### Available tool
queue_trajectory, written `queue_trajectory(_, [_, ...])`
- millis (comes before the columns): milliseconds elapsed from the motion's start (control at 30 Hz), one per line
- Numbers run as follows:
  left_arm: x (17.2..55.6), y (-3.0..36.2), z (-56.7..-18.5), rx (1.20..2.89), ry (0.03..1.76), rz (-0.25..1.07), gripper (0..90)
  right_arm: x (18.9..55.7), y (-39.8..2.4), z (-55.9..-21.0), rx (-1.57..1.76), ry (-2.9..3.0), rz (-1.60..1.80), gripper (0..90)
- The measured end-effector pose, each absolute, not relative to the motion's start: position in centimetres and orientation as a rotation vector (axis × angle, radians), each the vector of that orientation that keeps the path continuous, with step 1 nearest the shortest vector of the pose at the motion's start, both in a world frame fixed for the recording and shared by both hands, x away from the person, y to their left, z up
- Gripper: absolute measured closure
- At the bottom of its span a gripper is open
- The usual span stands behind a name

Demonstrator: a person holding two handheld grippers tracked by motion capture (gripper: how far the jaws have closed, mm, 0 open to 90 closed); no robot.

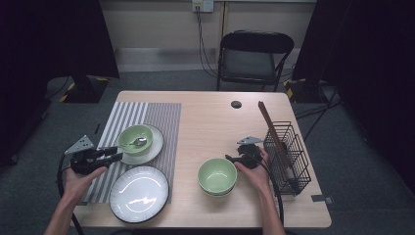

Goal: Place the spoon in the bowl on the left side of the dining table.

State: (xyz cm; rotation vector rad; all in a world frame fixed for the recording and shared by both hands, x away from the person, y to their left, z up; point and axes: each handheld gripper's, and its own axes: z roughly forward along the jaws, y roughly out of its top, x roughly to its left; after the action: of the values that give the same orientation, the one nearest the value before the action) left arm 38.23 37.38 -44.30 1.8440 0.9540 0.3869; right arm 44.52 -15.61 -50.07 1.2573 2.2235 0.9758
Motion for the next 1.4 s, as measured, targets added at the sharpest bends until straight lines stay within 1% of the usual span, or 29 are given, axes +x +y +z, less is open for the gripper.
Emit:
queue_trajectory(267, [38.9,38.4,-43.8,1.812,0.980,0.426,56.7,44.5,-15.6,-50.1,1.258,2.225,0.976,17.6])
queue_trajectory(367, [38.9,38.3,-43.5,1.793,0.986,0.432,52.3,44.5,-15.6,-50.1,1.257,2.224,0.976,17.6])
queue_trajectory(433, [39.0,38.2,-43.5,1.807,0.991,0.443,51.1,44.5,-15.6,-50.1,1.257,2.225,0.976,17.6])
queue_trajectory(500, [39.1,38.3,-43.5,1.790,0.995,0.436,51.1,44.5,-15.6,-50.1,1.260,2.223,0.977,17.6])
queue_trajectory(700, [40.0,38.9,-43.8,1.809,1.025,0.456,50.9,44.5,-15.6,-50.1,1.259,2.223,0.976,17.6])
queue_trajectory(767, [40.4,39.1,-44.0,1.790,1.042,0.439,50.7,44.5,-15.6,-50.1,1.259,2.223,0.976,17.6])
queue_trajectory(1133, [41.8,39.5,-43.6,1.767,1.062,0.444,49.2,44.5,-15.6,-50.1,1.257,2.225,0.976,17.6])
queue_trajectory(1233, [41.9,39.4,-43.7,1.764,1.064,0.439,45.6,44.5,-15.6,-50.1,1.259,2.223,0.976,17.6])
queue_trajectory(1333, [41.4,39.3,-43.7,1.766,1.029,0.401,39.9,44.5,-15.6,-50.1,1.258,2.225,0.977,17.6])
queue_trajectory(1400, [41.0,39.4,-43.7,1.780,1.026,0.415,37.1,44.5,-15.6,-50.1,1.259,2.223,0.976,17.6])
